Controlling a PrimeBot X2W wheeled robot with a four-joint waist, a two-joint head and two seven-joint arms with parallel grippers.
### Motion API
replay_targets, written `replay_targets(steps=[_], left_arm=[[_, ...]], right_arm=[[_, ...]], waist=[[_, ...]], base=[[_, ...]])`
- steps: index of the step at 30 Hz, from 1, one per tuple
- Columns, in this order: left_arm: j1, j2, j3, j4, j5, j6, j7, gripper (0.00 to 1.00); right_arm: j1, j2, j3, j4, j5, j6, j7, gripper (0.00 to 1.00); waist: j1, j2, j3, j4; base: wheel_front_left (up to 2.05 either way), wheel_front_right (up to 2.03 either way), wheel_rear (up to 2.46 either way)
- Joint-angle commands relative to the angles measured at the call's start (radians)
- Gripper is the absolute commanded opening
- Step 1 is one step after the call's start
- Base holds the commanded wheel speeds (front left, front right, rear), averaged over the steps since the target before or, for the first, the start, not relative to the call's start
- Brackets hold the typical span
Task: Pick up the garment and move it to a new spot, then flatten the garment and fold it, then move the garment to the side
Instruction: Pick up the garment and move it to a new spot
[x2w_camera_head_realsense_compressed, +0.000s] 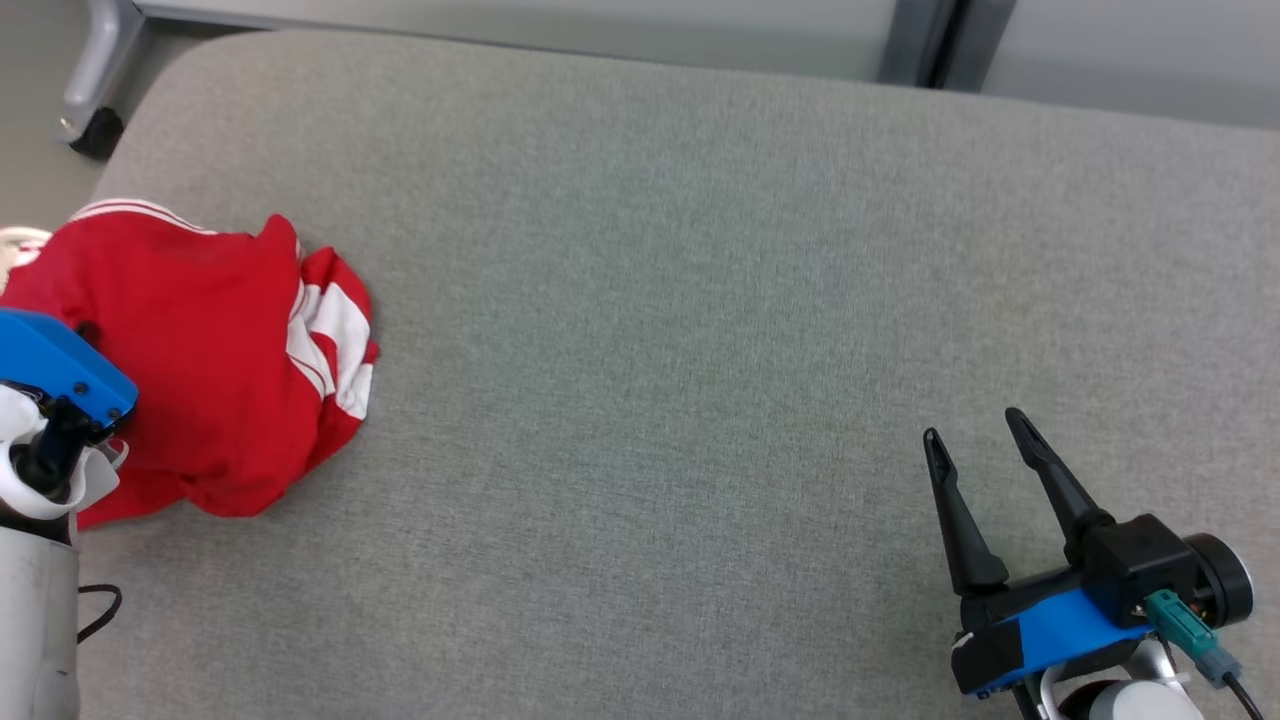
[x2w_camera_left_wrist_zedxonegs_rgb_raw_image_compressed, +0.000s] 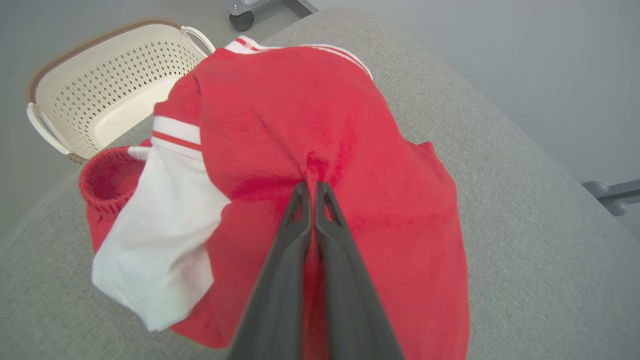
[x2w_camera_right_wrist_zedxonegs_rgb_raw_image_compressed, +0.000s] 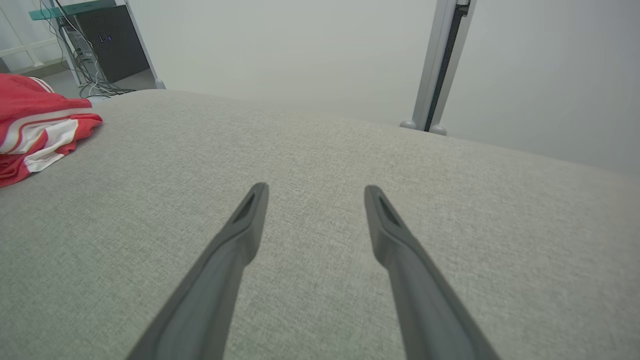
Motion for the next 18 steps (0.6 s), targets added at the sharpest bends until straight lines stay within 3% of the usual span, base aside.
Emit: replay_targets(steps=[1,11,18], left_arm=[[0.011,0.014,-0.003,-0.020,0.011,-0.008,-0.002,0.00],[-0.035,0.088,-0.058,-0.196,0.056,-0.034,0.060,0.00],[-0.096,0.076,-0.121,-0.327,0.065,-0.061,0.135,0.00]], right_arm=[[0.003,-0.006,-0.004,0.025,0.004,0.000,-0.021,1.00],[0.027,-0.006,-0.007,0.146,0.097,0.000,-0.092,1.00],[0.027,-0.006,-0.008,0.194,0.135,0.000,-0.119,1.00]], waist=[[0.0001,-0.0002,-0.045,-0.010],[0.0001,-0.0002,-0.220,-0.040],[0.0001,-0.0002,-0.295,-0.087]], base=[[0.00,0.00,0.00],[0.00,0.00,0.00],[0.00,0.00,0.00]])
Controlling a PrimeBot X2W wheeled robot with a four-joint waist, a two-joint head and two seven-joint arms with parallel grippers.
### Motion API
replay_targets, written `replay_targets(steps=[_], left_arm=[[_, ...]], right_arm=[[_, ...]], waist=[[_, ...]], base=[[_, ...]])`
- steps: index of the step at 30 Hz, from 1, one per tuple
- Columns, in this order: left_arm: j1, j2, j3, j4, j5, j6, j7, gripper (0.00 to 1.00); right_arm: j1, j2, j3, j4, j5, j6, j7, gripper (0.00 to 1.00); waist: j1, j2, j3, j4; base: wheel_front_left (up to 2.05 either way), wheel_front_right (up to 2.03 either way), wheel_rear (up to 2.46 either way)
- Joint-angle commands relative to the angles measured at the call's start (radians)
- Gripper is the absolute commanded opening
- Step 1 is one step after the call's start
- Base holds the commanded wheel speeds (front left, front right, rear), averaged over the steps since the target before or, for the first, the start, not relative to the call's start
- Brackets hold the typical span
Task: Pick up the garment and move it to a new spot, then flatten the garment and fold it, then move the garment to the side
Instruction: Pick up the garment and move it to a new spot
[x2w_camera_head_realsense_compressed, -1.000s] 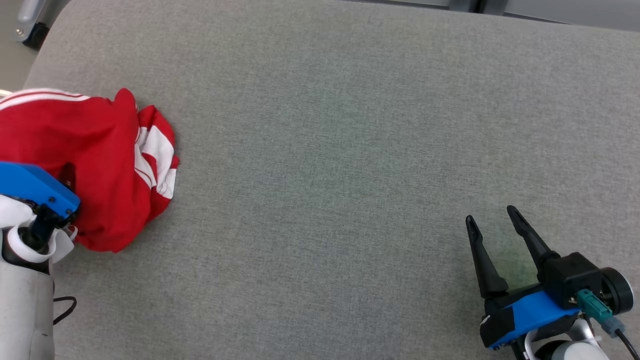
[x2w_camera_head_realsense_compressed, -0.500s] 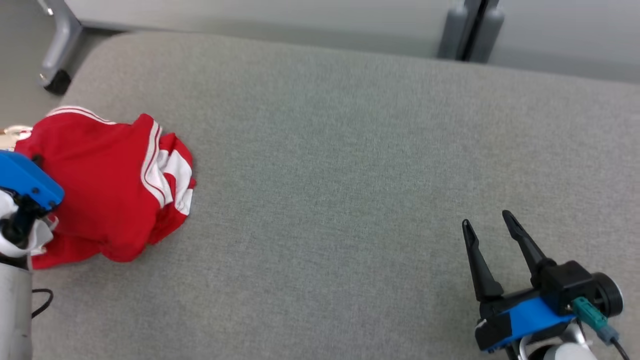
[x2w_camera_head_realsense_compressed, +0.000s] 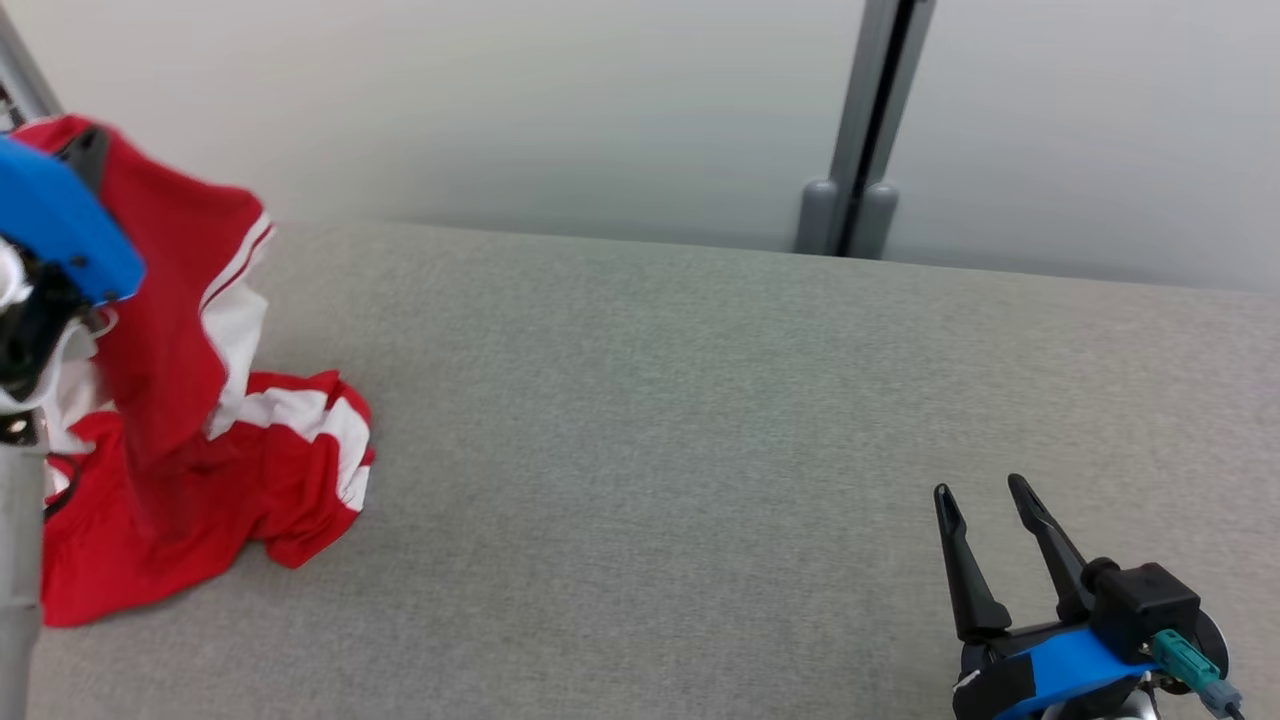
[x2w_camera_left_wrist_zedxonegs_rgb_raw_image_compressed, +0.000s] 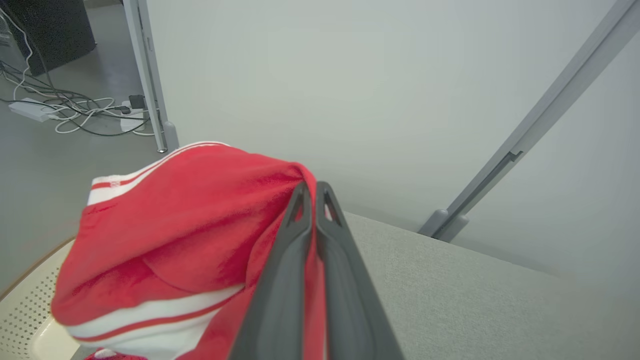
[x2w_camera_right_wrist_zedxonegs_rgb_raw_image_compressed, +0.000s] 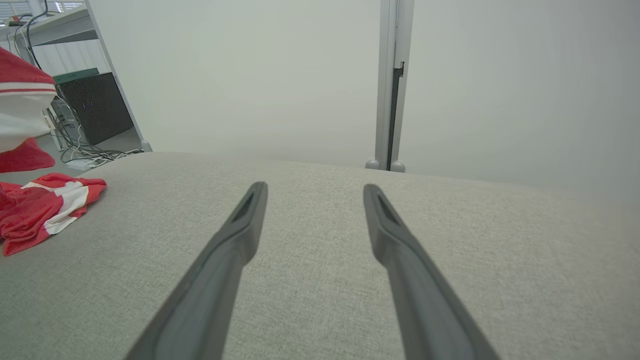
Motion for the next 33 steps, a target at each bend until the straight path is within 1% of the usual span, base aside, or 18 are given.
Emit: replay_targets(steps=[1,6,11,16,18,22,25,29,30,31,32,33], left_arm=[[-0.029,-0.013,-0.021,-0.030,0.010,-0.007,0.016,0.00],[-0.097,-0.075,-0.081,-0.123,-0.009,-0.032,0.059,0.00],[-0.147,-0.138,-0.131,-0.198,-0.029,-0.055,0.079,0.00],[-0.132,-0.191,-0.185,-0.248,-0.062,-0.084,0.114,0.00],[-0.111,-0.203,-0.218,-0.251,-0.058,-0.090,0.131,0.00],[-0.043,-0.228,-0.285,-0.210,-0.030,-0.096,0.120,0.00],[0.018,-0.250,-0.340,-0.139,0.025,-0.091,0.062,0.00],[0.111,-0.300,-0.391,0.011,0.076,-0.058,-0.045,0.00],[0.131,-0.316,-0.397,0.050,0.085,-0.051,-0.080,0.13],[0.147,-0.330,-0.404,0.085,0.098,-0.047,-0.120,0.86],[0.157,-0.344,-0.410,0.118,0.107,-0.043,-0.159,1.00],[0.166,-0.356,-0.416,0.144,0.114,-0.041,-0.197,1.00]], right_arm=[[0.007,-0.005,-0.005,0.008,0.010,0.000,-0.007,1.00],[-0.006,-0.006,-0.012,0.025,0.014,0.000,-0.012,1.00],[-0.030,-0.005,0.000,0.031,0.023,0.000,-0.012,1.00],[-0.053,-0.005,0.027,0.041,0.033,0.000,-0.014,1.00],[-0.065,-0.005,0.032,0.044,0.036,0.000,-0.016,1.00],[-0.082,-0.005,0.041,0.051,0.050,0.000,-0.024,1.00],[-0.094,-0.005,0.048,0.057,0.066,0.000,-0.031,1.00],[-0.109,-0.005,0.062,0.074,0.080,0.000,-0.039,1.00],[-0.112,-0.005,0.062,0.079,0.080,0.000,-0.041,1.00],[-0.114,-0.005,0.062,0.084,0.080,0.000,-0.043,1.00],[-0.115,-0.005,0.061,0.088,0.081,0.000,-0.044,1.00],[-0.117,-0.005,0.061,0.091,0.081,0.000,-0.043,1.00]], waist=[[0.0002,0.0001,-0.036,-0.038],[0.0002,0.0001,-0.041,-0.096],[0.0002,0.0001,-0.017,-0.178],[0.0002,0.0001,0.015,-0.274],[0.0002,0.0001,0.032,-0.305],[0.0002,0.0001,0.064,-0.356],[0.0002,0.0001,0.085,-0.381],[0.0002,0.0001,0.105,-0.396],[0.0002,0.0001,0.109,-0.397],[0.0002,0.0001,0.111,-0.396],[0.0002,0.0001,0.113,-0.394],[0.0002,0.0001,0.115,-0.392]], base=[[0.00,0.00,0.00],[0.00,0.00,0.00],[0.00,0.00,0.00],[0.00,0.00,0.00],[0.00,0.00,0.00],[0.00,0.00,0.00],[0.00,0.00,0.00],[0.00,0.00,0.00],[0.00,0.00,0.00],[0.00,0.00,0.00],[0.00,0.00,0.00],[0.00,0.00,0.00]])
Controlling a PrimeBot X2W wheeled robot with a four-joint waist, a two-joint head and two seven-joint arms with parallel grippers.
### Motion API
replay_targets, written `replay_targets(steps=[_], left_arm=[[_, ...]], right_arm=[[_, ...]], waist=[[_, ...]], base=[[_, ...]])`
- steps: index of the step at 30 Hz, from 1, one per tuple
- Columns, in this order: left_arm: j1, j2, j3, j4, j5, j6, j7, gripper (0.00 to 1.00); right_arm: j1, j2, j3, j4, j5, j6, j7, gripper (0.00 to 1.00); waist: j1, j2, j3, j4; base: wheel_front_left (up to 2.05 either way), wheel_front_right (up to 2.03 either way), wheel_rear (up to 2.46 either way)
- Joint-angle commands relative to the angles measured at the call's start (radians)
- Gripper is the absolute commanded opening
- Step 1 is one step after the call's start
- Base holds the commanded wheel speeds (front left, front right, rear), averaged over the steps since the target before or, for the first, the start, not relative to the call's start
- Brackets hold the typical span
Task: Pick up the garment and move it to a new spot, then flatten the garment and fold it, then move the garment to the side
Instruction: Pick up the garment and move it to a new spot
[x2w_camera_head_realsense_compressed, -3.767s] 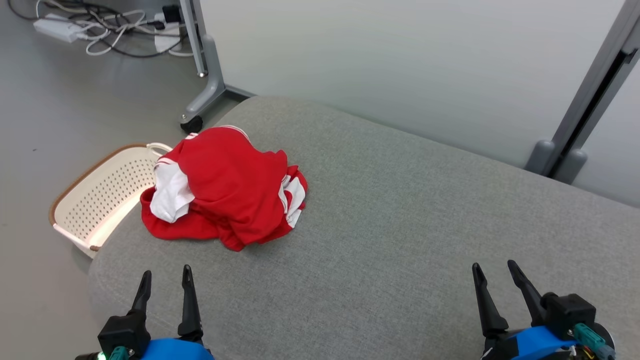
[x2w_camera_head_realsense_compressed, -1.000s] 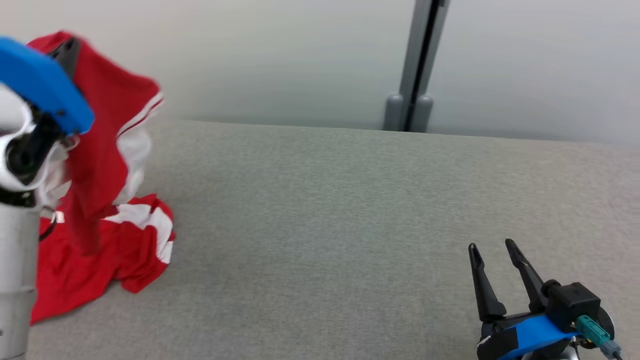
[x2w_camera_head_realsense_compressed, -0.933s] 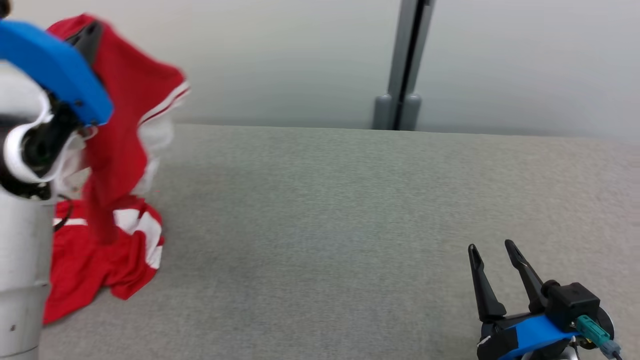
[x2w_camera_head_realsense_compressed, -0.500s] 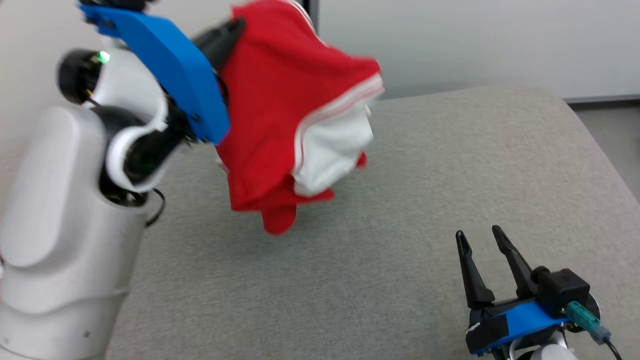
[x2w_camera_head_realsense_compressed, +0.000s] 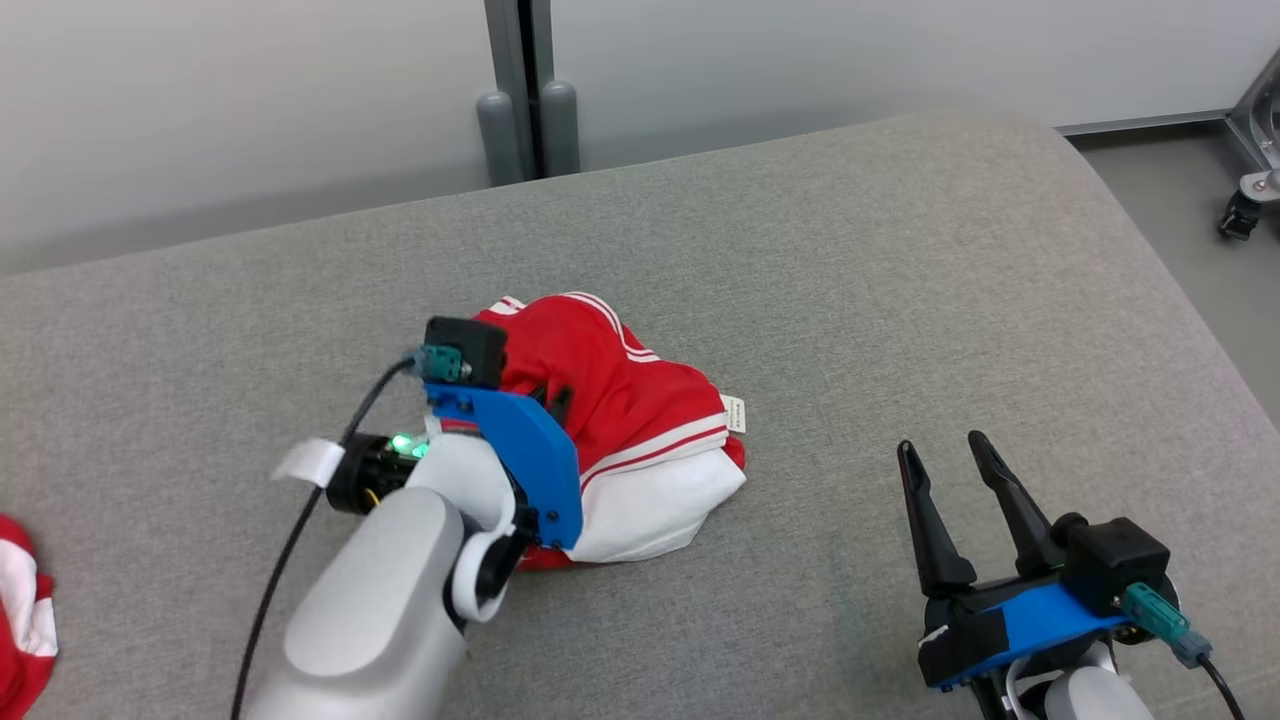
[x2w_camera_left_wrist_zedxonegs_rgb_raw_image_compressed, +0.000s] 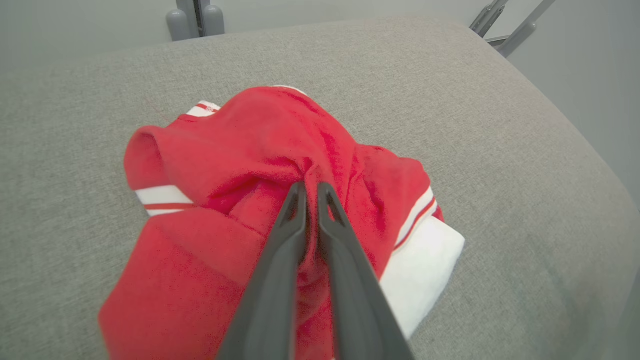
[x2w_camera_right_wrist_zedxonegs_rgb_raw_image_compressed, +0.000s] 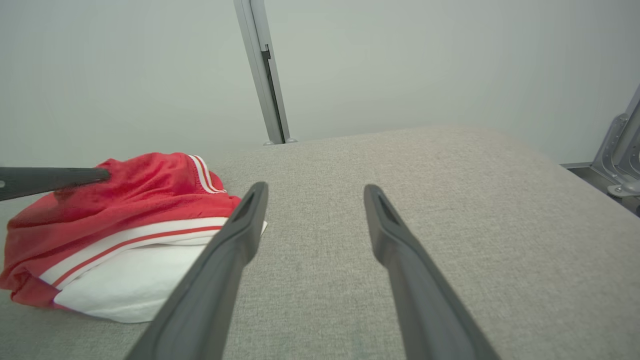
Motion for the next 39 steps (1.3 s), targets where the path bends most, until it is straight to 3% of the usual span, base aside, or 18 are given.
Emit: replay_targets(steps=[1,5,9,18,24,30,34,39], left_arm=[[0.017,-0.017,-0.005,0.034,0.006,0.004,-0.055,1.00],[0.031,-0.047,-0.004,0.072,-0.004,-0.032,-0.197,1.00],[0.064,-0.052,0.008,0.056,0.019,-0.033,-0.381,1.00],[0.218,0.032,0.053,-0.035,0.059,0.009,-0.626,1.00],[0.348,0.085,0.103,-0.144,0.088,0.060,-0.680,1.00],[0.466,0.107,0.199,-0.272,0.122,0.083,-0.687,1.00],[0.540,0.091,0.282,-0.328,0.154,0.062,-0.687,1.00],[0.591,0.068,0.333,-0.283,0.185,0.037,-0.687,1.00]], right_arm=[[-0.015,-0.005,-0.002,0.005,0.001,0.000,-0.005,1.00],[-0.018,-0.005,-0.026,0.013,-0.013,0.000,-0.008,1.00],[-0.006,-0.005,-0.047,0.014,-0.029,0.000,0.001,1.00],[0.048,-0.005,-0.088,-0.014,-0.057,0.000,0.025,1.00],[0.081,-0.005,-0.123,-0.034,-0.066,0.000,0.043,1.00],[0.106,-0.005,-0.157,-0.055,-0.062,0.000,0.059,1.00],[0.116,-0.005,-0.160,-0.064,-0.054,0.000,0.071,1.00],[0.123,-0.005,-0.162,-0.052,-0.039,0.000,0.090,1.00]], waist=[[-0.0001,-0.0001,0.002,0.008],[-0.0001,-0.0001,-0.010,0.041],[-0.0001,-0.0001,-0.037,0.084],[-0.0001,-0.0001,-0.110,0.186],[-0.0001,-0.0001,-0.153,0.248],[-0.0001,-0.0001,-0.169,0.296],[-0.0001,-0.0001,-0.171,0.310],[-0.0001,-0.0001,-0.173,0.318]], base=[[0.00,0.00,0.00],[0.00,0.00,0.00],[0.00,0.00,0.00],[0.00,0.00,0.00],[0.00,0.00,0.00],[0.00,0.00,0.00],[0.00,0.00,0.00],[0.00,0.00,0.00]])
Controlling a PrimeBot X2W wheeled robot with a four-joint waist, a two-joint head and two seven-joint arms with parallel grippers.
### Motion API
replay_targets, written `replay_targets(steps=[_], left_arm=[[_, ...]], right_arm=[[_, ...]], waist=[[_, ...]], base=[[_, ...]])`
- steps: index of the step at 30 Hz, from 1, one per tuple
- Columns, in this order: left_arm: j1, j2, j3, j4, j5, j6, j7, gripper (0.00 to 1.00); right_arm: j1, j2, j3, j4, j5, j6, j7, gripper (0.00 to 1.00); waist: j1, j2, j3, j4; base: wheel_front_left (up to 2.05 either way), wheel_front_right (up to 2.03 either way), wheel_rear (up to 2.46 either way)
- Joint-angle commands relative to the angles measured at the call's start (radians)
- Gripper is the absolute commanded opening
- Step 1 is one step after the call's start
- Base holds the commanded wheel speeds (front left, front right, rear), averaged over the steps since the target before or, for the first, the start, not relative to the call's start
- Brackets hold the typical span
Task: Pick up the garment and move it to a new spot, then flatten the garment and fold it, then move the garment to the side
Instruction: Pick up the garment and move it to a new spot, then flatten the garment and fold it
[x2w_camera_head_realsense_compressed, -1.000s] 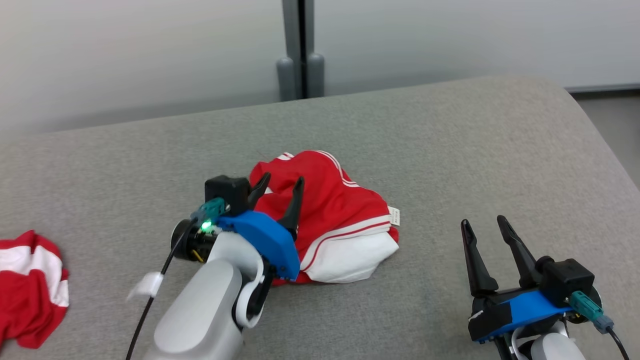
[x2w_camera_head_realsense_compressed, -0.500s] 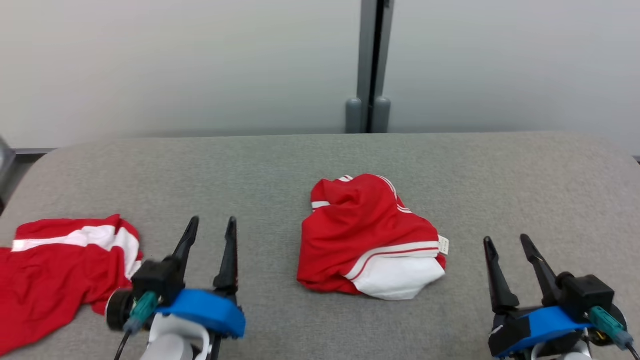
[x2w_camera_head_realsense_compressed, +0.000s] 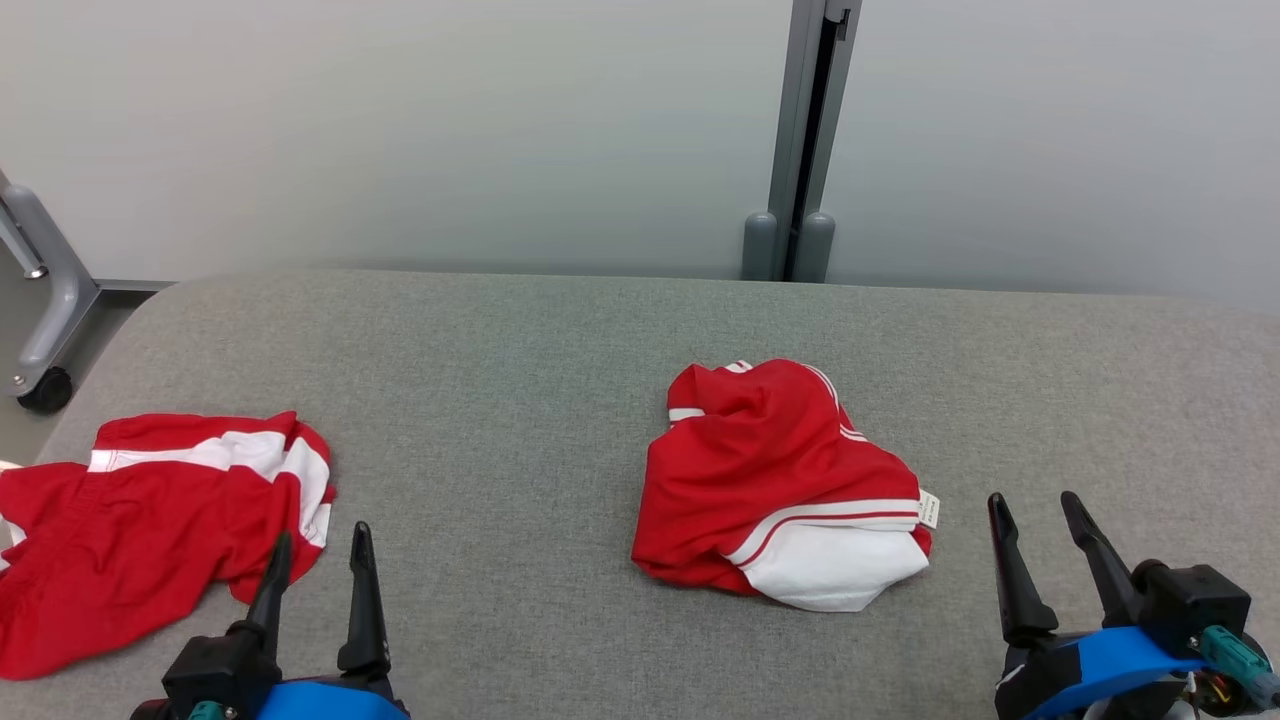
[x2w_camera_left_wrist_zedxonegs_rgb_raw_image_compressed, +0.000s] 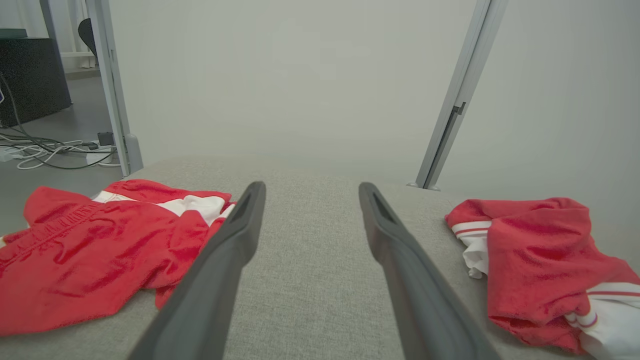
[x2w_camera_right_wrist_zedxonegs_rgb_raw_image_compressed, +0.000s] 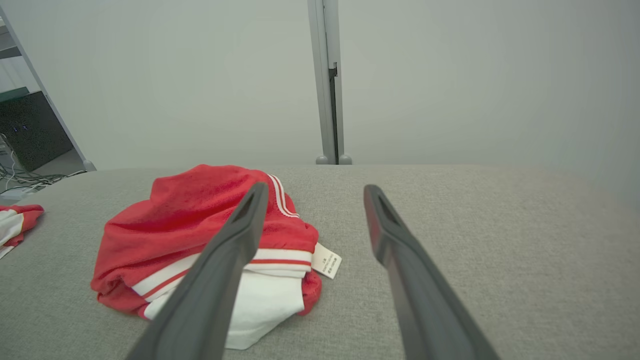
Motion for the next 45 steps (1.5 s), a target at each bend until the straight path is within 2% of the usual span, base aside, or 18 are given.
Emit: replay_targets(steps=[1,6,9,15,18,36,40,45], left_arm=[[0.011,-0.007,0.006,0.017,0.020,-0.015,-0.003,1.00],[-0.004,0.002,-0.014,0.070,0.040,-0.036,-0.003,1.00],[-0.021,0.004,-0.017,0.090,0.049,-0.035,-0.003,1.00],[-0.036,0.027,-0.033,0.075,0.125,0.006,-0.003,1.00],[-0.029,0.023,-0.025,0.066,0.125,0.017,-0.003,1.00],[-0.039,0.006,-0.029,0.087,0.093,0.003,-0.003,1.00],[-0.055,0.007,-0.028,0.081,0.095,-0.003,-0.003,1.00],[-0.080,-0.002,-0.026,0.069,0.100,-0.010,-0.003,1.00]], right_arm=[[0.014,-0.005,-0.004,0.007,0.008,0.000,0.014,1.00],[0.015,-0.005,-0.012,0.013,0.013,0.000,0.022,1.00],[0.014,-0.005,-0.016,0.015,0.017,0.000,0.023,1.00],[0.011,-0.005,-0.019,0.015,0.010,0.000,0.018,1.00],[0.012,-0.005,-0.021,0.017,0.014,0.000,0.016,1.00],[-0.022,-0.005,0.010,0.039,0.044,0.000,0.028,1.00],[-0.078,-0.006,0.022,0.056,0.081,0.000,0.109,1.00],[-0.202,-0.005,-0.008,0.136,0.111,0.000,0.293,1.00]], waist=[[0.0000,0.0000,0.000,0.004],[0.0000,0.0000,-0.002,0.011],[0.0000,0.0000,-0.003,0.014],[0.0000,0.0000,-0.002,0.018],[0.0000,0.0000,-0.001,0.019],[0.0000,0.0000,0.024,0.024],[0.0000,0.0000,0.054,0.035],[0.0000,0.0000,0.102,0.056]], base=[[0.00,0.00,0.00],[0.00,0.00,0.00],[0.00,0.00,0.00],[0.00,0.00,0.00],[0.00,0.00,0.00],[0.00,0.00,0.00],[0.00,0.00,0.00],[0.00,0.00,0.00]])
